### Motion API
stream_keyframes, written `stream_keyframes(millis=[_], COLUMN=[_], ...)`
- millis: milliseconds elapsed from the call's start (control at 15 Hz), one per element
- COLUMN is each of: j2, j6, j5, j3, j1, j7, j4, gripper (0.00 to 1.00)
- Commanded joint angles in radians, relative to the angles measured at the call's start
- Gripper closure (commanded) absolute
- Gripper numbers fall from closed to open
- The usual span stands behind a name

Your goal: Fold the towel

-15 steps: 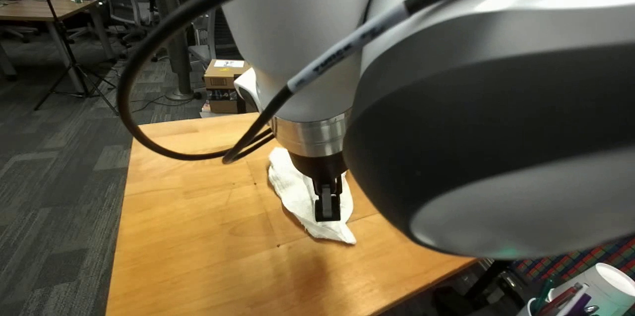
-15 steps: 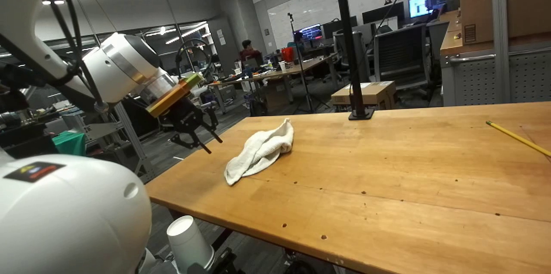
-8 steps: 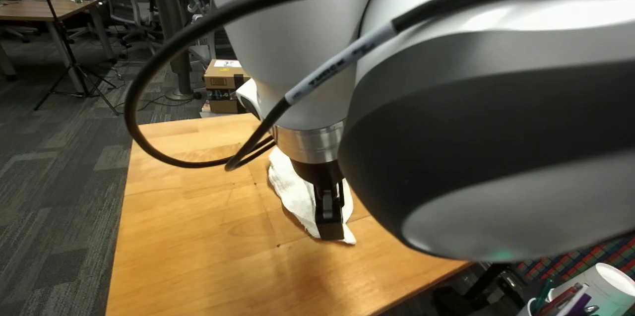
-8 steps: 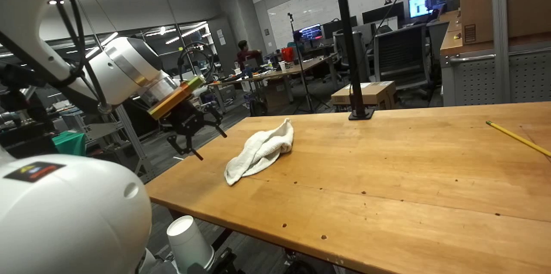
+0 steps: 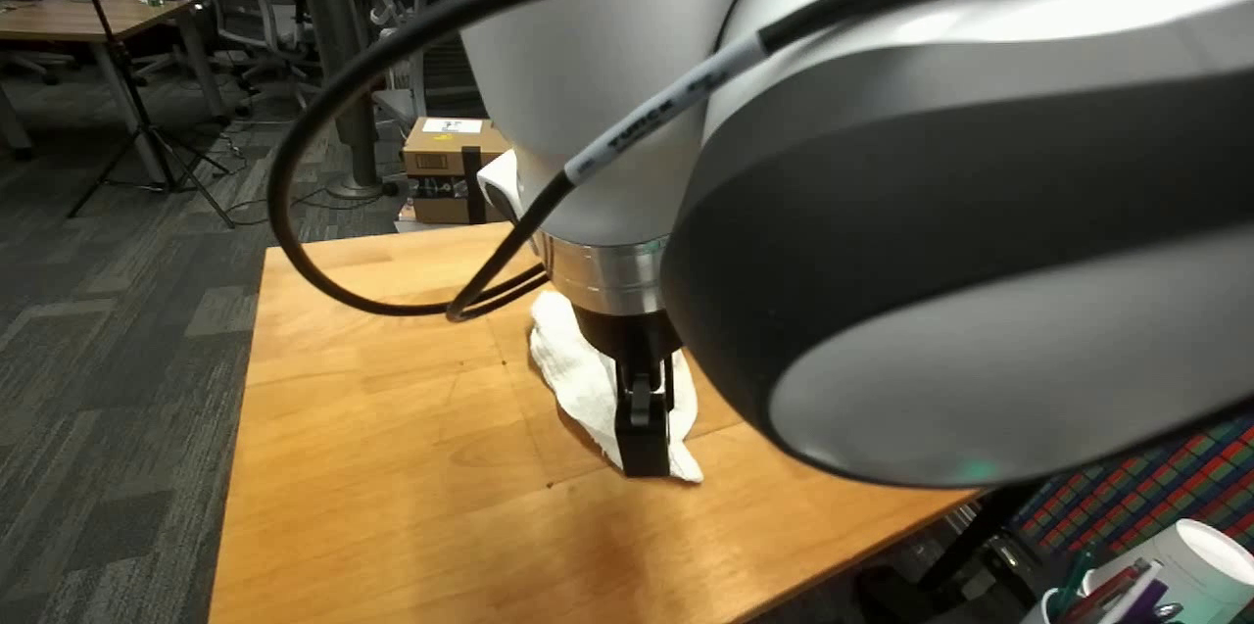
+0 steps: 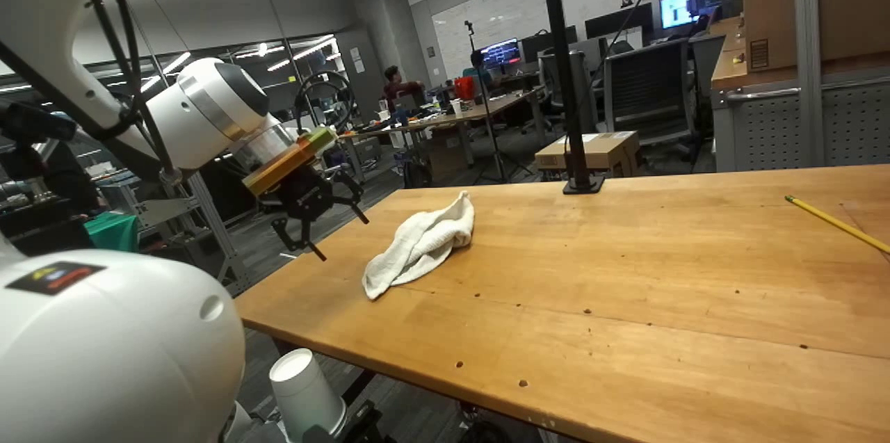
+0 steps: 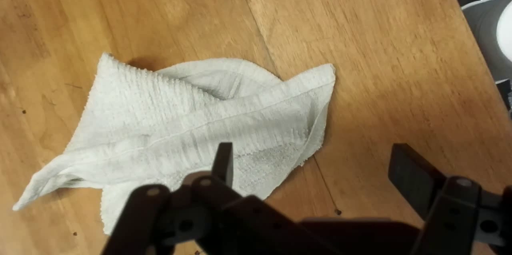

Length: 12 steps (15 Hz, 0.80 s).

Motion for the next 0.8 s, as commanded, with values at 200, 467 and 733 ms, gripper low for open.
stream_keyframes(millis=[200, 467, 733], j2=[0.047, 0.083, 0.118], j6=[0.117, 0.183, 0.239], j5=[0.049, 0.057, 0.057], j3=[-0.021, -0.028, -0.041], j1=[-0.008, -0.015, -0.028], j7=[-0.007, -0.009, -0.014], j4=[-0.005, -0.007, -0.018], gripper=[0.00, 0.00, 0.00])
